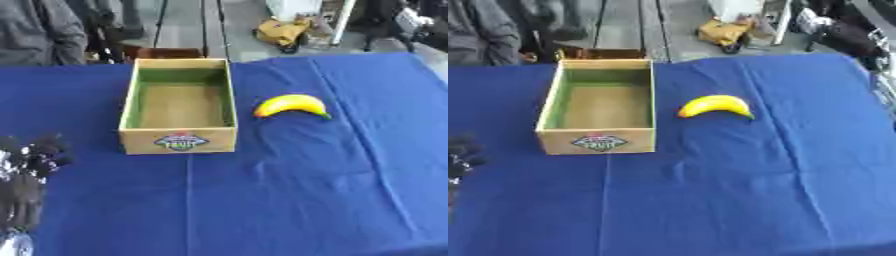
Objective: Pick up objects on the table and place them in the box.
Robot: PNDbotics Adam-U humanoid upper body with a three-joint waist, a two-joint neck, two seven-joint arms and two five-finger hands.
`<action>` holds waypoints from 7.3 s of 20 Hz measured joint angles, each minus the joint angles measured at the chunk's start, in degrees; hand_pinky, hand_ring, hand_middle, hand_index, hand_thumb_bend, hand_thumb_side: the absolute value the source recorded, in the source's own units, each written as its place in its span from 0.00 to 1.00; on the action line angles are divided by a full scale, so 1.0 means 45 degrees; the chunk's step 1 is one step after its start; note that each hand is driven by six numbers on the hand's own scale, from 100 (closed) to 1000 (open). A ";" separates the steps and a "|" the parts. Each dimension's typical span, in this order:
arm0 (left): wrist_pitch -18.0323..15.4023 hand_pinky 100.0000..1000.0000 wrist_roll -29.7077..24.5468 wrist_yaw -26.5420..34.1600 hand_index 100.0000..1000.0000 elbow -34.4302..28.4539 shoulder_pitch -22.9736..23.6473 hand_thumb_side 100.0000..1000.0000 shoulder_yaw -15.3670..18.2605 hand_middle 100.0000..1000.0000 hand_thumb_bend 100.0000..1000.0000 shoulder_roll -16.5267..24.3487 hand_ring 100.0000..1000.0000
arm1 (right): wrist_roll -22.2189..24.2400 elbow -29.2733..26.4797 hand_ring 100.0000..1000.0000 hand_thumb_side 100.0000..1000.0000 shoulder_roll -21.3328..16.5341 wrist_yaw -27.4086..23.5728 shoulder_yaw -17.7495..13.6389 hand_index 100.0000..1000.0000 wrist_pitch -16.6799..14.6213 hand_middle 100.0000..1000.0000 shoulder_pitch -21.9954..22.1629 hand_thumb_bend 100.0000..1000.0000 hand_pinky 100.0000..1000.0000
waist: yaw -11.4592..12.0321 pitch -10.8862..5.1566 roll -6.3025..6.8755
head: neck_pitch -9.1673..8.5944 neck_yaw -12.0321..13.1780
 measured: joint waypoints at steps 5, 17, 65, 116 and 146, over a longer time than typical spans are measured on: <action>0.0019 0.67 -0.0121 0.0003 0.50 -0.0058 -0.0143 0.99 -0.0113 0.70 0.16 0.0006 0.71 | 0.1055 0.1847 0.66 0.47 0.0055 0.2402 0.0385 0.74 -0.0419 0.63 -0.0958 0.12 0.72 | 0.0306 0.0090 0.0013 | -0.0096 -0.0210; 0.0091 0.67 -0.0457 0.0054 0.50 -0.0115 -0.0488 0.99 -0.0444 0.70 0.15 0.0018 0.71 | 0.1831 0.5364 0.73 0.40 0.0765 0.6359 0.0564 0.77 -0.0982 0.71 -0.2158 0.17 0.73 | 0.1200 0.0224 0.0056 | -0.0171 -0.0818; 0.0054 0.66 -0.0628 0.0111 0.50 -0.0117 -0.1394 0.95 -0.0677 0.70 0.17 0.0049 0.71 | 0.3170 0.7898 0.90 0.36 0.2619 0.9276 0.1160 0.88 -0.2043 0.89 -0.2789 0.43 0.82 | 0.1773 0.0413 0.0292 | -0.0526 -0.1446; 0.0038 0.66 -0.0681 0.0223 0.50 -0.0160 -0.1816 0.95 -0.0652 0.69 0.16 0.0362 0.71 | 0.1339 0.8495 0.47 0.34 0.2606 0.9031 0.0910 0.65 -0.1462 0.55 -0.2520 0.12 0.50 | 0.1929 0.0621 0.0447 | -0.1209 -0.1713; 0.0040 0.66 -0.0680 0.0228 0.50 -0.0160 -0.1735 0.95 -0.0652 0.70 0.17 0.0362 0.71 | 0.0691 0.5390 0.42 0.32 0.2080 0.5503 0.0992 0.60 -0.0763 0.50 -0.2927 0.08 0.48 | 0.1720 0.0376 0.0369 | -0.1094 -0.1763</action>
